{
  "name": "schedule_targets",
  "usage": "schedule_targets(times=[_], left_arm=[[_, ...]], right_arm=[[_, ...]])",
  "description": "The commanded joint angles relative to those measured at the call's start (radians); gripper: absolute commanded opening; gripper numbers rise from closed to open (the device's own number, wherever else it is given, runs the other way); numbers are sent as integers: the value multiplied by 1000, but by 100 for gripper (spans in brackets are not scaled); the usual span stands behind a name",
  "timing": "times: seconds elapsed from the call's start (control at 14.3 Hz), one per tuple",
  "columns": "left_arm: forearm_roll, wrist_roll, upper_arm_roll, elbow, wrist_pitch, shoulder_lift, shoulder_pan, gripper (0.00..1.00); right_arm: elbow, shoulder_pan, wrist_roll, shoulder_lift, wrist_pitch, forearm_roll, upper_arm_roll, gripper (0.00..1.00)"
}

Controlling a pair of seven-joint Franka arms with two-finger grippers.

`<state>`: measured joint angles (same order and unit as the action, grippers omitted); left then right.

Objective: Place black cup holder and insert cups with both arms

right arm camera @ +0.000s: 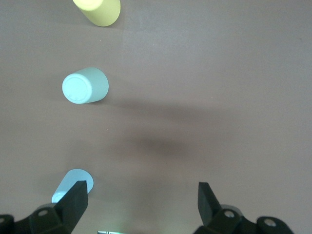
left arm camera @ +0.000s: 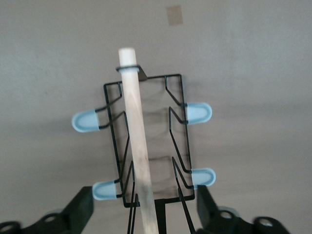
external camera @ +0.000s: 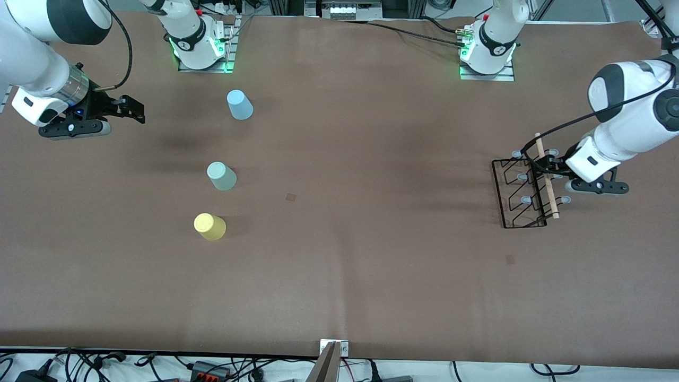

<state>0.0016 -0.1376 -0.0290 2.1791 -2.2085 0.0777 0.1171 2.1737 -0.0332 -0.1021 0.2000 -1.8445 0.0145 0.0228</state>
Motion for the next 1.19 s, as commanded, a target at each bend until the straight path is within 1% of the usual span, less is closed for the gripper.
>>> schedule_targets(times=[0.0, 0.14, 0.28, 0.35, 0.49, 0.56, 0.63, 0.7, 0.84, 0.91, 0.98, 1.05, 1.12], left_arm=[[24, 19, -8, 50, -25, -33, 0, 71], [24, 19, -8, 56, -34, -26, 0, 63], [24, 19, -8, 56, -39, -18, 0, 50], [24, 19, -8, 56, -39, -9, -2, 46], [24, 19, -8, 54, -39, -4, 0, 46], [24, 19, -8, 53, -39, -4, 0, 40], [24, 19, -8, 53, -37, -4, 0, 28], [24, 19, -8, 53, -39, -1, 0, 21], [23, 19, -6, 50, -37, 13, 3, 19], [23, 21, -6, 48, -37, 14, 4, 15], [23, 26, -6, 42, -36, 14, 6, 7], [23, 29, -6, 36, -33, 13, 6, 1], [23, 27, -6, 18, -22, 8, 6, 1]], right_arm=[[12, -19, -14, 16, 11, -11, 2, 100], [12, -20, -14, 21, 19, -11, 2, 100], [12, -33, -13, 21, 25, -11, 2, 100], [12, -36, -10, 21, 25, -11, 2, 100], [12, -37, -5, 21, 27, -11, 2, 100], [12, -37, -4, 21, 27, -11, 2, 100], [12, -39, -4, 21, 25, -11, 2, 100], [12, -39, -2, 21, 25, -11, 2, 100], [11, -39, -1, 21, 25, -13, 2, 100], [11, -39, -2, 21, 25, -13, 2, 100], [11, -39, -1, 21, 19, -13, 2, 100], [12, -37, -1, 16, 10, -13, 2, 100], [14, -37, 1, 6, -4, -13, 3, 100]])
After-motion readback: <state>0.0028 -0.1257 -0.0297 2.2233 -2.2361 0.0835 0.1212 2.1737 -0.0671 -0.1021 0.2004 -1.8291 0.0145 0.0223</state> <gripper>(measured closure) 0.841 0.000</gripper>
